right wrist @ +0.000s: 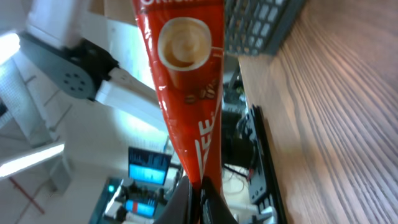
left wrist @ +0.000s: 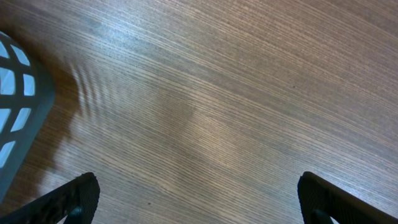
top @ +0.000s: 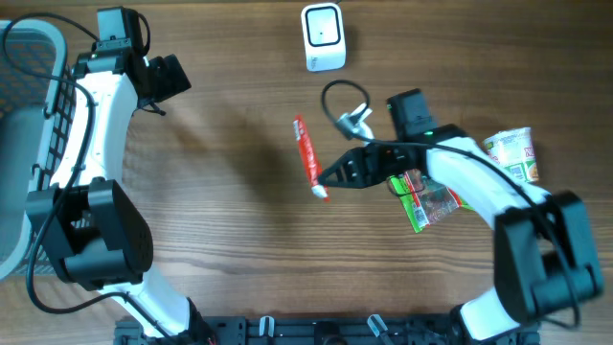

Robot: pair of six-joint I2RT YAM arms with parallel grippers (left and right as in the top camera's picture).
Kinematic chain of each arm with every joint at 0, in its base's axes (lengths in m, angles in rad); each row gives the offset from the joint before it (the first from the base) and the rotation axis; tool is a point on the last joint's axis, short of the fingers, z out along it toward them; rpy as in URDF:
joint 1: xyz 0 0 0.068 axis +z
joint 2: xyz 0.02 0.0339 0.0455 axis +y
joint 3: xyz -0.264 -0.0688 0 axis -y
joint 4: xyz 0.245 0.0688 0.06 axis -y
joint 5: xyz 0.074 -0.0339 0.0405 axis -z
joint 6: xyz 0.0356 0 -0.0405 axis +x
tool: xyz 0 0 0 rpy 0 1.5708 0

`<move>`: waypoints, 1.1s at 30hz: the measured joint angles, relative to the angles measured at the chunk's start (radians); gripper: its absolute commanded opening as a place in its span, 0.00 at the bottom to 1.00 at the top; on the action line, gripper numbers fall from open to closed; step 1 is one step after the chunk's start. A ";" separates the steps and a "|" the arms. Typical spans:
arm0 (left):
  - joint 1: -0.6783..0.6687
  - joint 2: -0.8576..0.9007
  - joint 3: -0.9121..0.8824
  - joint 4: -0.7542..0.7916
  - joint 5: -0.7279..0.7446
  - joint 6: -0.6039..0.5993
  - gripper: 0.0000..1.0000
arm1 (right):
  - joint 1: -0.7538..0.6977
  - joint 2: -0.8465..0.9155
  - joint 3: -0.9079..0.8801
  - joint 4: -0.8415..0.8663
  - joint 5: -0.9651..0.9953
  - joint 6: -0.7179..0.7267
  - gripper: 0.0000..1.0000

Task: Scan the item barcode
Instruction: 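Lift the Nescafe stick and swing it right, upright, then hold the Nescafe stick in front of the white scanner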

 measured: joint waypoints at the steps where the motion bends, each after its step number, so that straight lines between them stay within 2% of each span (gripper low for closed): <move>1: 0.000 0.000 0.000 0.000 0.000 0.000 1.00 | -0.029 -0.051 0.000 -0.027 0.000 0.000 0.04; 3: 0.000 0.000 0.000 0.001 0.000 0.000 1.00 | -0.101 -0.176 -0.001 -0.051 0.000 0.003 0.04; 5: 0.000 0.000 0.000 0.000 0.000 0.000 1.00 | -0.189 -0.373 0.000 -0.051 0.000 0.036 0.04; 9: 0.000 0.000 0.000 0.000 0.000 0.000 1.00 | -0.189 -0.536 -0.001 -0.040 0.000 0.101 0.05; 12: 0.000 0.000 0.000 0.000 0.000 0.000 1.00 | -0.188 -0.668 -0.004 0.086 0.000 0.195 0.05; 17: 0.000 0.000 0.000 0.000 0.000 0.000 1.00 | -0.188 -0.789 -0.005 0.239 0.000 0.348 0.04; 24: 0.000 0.000 0.000 0.000 0.000 0.000 1.00 | -0.188 -0.790 -0.005 0.262 0.000 0.390 0.04; 28: 0.000 0.000 0.000 0.000 0.000 0.000 1.00 | -0.188 -0.708 -0.005 0.243 0.034 0.364 0.04; 30: 0.000 0.000 0.000 0.000 0.000 0.000 1.00 | -0.182 -0.610 -0.002 0.117 0.253 0.323 0.04; 33: 0.000 0.000 0.000 0.000 0.000 0.000 1.00 | -0.134 -0.481 0.000 0.045 0.579 0.273 0.04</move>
